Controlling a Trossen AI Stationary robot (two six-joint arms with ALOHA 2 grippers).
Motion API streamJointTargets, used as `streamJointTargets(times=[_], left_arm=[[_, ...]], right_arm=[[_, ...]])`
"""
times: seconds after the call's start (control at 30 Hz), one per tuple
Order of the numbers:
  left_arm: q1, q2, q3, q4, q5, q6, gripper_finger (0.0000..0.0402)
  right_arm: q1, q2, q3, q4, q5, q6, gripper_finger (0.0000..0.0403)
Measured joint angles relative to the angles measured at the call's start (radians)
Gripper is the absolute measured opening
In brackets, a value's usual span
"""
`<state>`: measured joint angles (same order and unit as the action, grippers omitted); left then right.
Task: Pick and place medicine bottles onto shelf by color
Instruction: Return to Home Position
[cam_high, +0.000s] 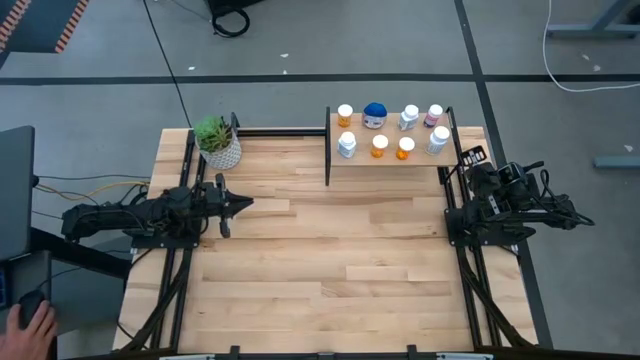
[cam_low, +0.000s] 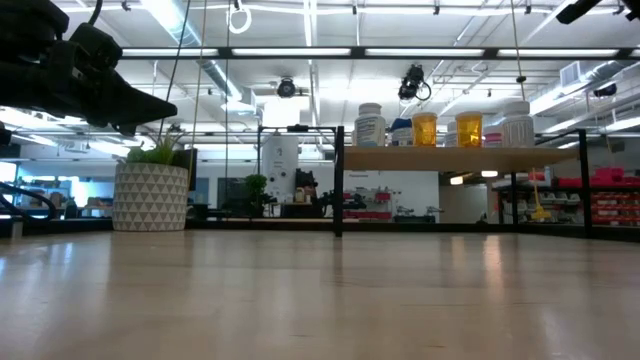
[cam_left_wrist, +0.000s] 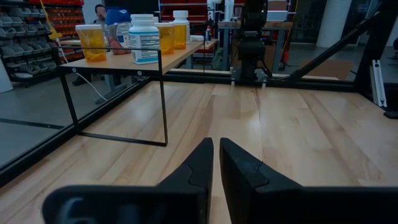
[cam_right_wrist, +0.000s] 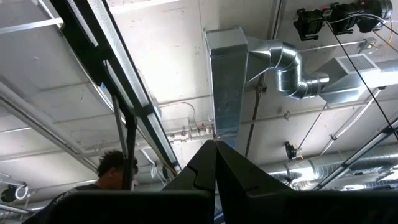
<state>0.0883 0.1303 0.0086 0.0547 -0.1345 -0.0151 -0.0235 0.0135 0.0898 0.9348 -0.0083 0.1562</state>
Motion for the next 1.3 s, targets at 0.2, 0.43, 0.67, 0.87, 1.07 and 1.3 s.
streamJointTargets(times=[0.2,0.43,0.67,0.87,1.07,1.3], left_arm=[[0.0,0.0,0.0,0.0,0.0,0.0,0.0028],[0.0,0.0,0.0,0.0,0.0,0.0,0.0039],[0.0,0.0,0.0,0.0,0.0,0.0,0.0036],[0.0,0.0,0.0,0.0,0.0,0.0,0.003],[0.0,0.0,0.0,0.0,0.0,0.0,0.0039],[0.0,0.0,0.0,0.0,0.0,0.0,0.0035]], right_arm=[[0.0,0.0,0.0,0.0,0.0,0.0,0.0013],[0.0,0.0,0.0,0.0,0.0,0.0,0.0013],[0.0,0.0,0.0,0.0,0.0,0.0,0.0013],[0.0,0.0,0.0,0.0,0.0,0.0,0.0013],[0.0,0.0,0.0,0.0,0.0,0.0,0.0013],[0.0,0.0,0.0,0.0,0.0,0.0,0.0013]])
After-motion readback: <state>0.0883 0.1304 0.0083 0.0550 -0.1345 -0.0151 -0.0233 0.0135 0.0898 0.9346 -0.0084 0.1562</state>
